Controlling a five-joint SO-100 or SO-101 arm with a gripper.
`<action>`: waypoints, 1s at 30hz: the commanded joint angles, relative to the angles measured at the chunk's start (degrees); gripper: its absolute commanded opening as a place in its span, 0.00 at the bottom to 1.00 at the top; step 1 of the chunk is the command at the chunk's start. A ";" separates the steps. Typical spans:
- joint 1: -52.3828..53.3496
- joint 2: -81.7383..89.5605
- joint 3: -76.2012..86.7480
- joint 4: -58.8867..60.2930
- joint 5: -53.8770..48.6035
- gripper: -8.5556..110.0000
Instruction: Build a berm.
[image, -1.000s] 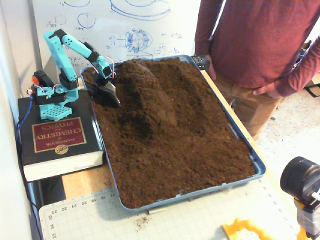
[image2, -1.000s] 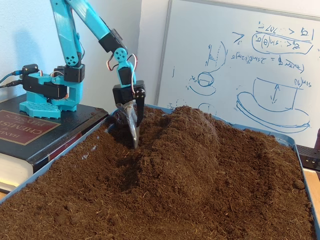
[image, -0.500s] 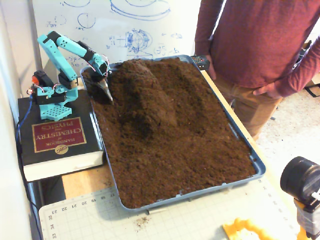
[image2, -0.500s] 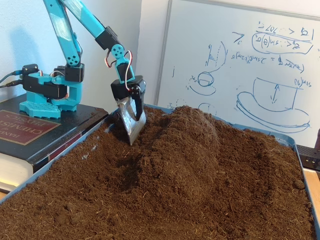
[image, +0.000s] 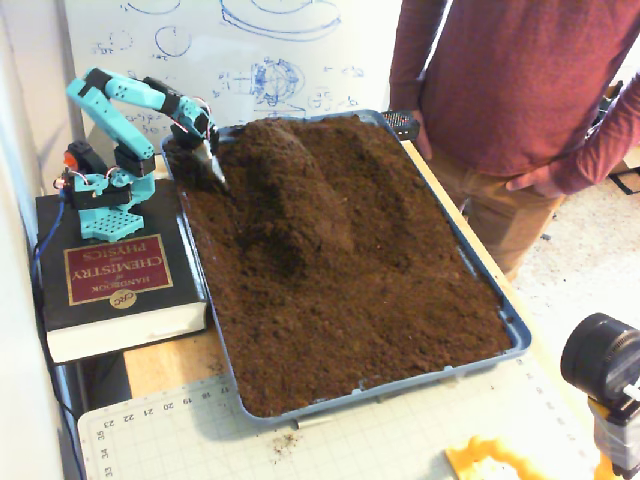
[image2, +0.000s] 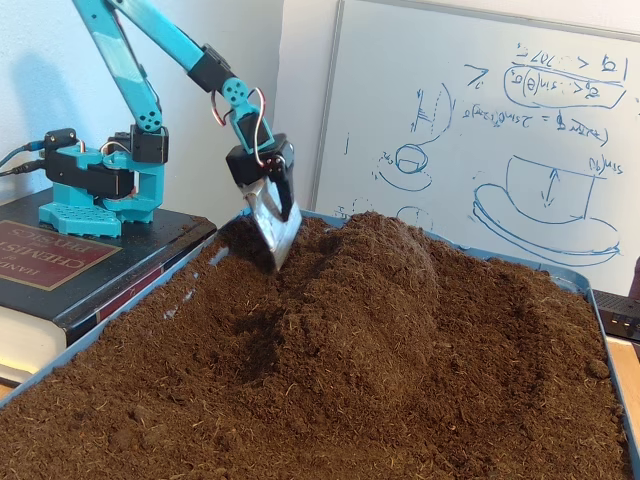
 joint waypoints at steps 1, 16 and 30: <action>2.46 6.68 -0.26 -0.44 0.00 0.08; 5.01 31.03 12.48 16.35 -0.09 0.08; 2.90 19.60 10.90 34.37 -0.26 0.08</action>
